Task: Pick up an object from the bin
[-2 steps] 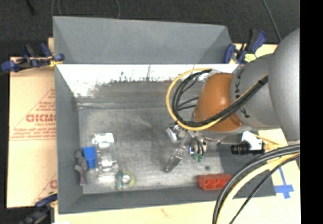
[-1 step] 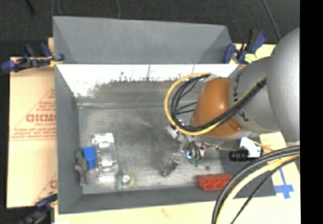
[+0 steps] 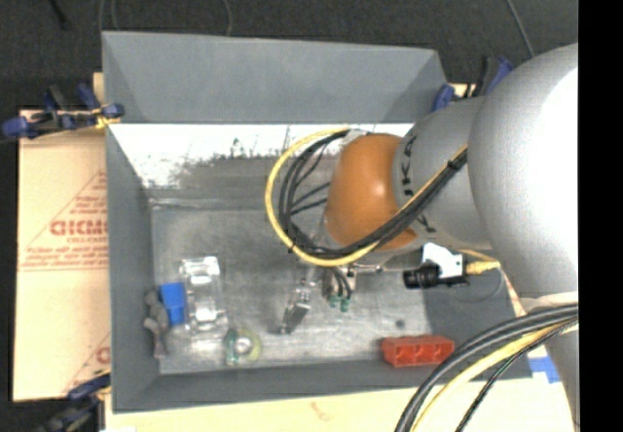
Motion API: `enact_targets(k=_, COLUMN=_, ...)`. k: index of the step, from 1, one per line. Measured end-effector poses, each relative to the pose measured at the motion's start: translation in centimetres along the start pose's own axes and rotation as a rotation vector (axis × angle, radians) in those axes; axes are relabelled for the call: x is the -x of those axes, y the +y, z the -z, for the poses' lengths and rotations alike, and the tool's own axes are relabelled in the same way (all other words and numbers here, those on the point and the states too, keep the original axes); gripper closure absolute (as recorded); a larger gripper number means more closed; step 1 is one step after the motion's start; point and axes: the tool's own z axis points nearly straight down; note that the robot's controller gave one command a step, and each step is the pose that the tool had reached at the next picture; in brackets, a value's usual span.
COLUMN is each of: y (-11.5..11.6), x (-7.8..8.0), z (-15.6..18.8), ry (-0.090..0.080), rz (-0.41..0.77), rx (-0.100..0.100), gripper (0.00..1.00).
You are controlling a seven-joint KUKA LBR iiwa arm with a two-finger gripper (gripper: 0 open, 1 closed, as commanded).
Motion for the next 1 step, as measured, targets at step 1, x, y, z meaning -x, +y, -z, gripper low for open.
enact_targets(k=1, y=0.89, x=-3.09, z=4.07, ry=0.003, rz=-0.072, rx=-0.001, gripper=0.00)
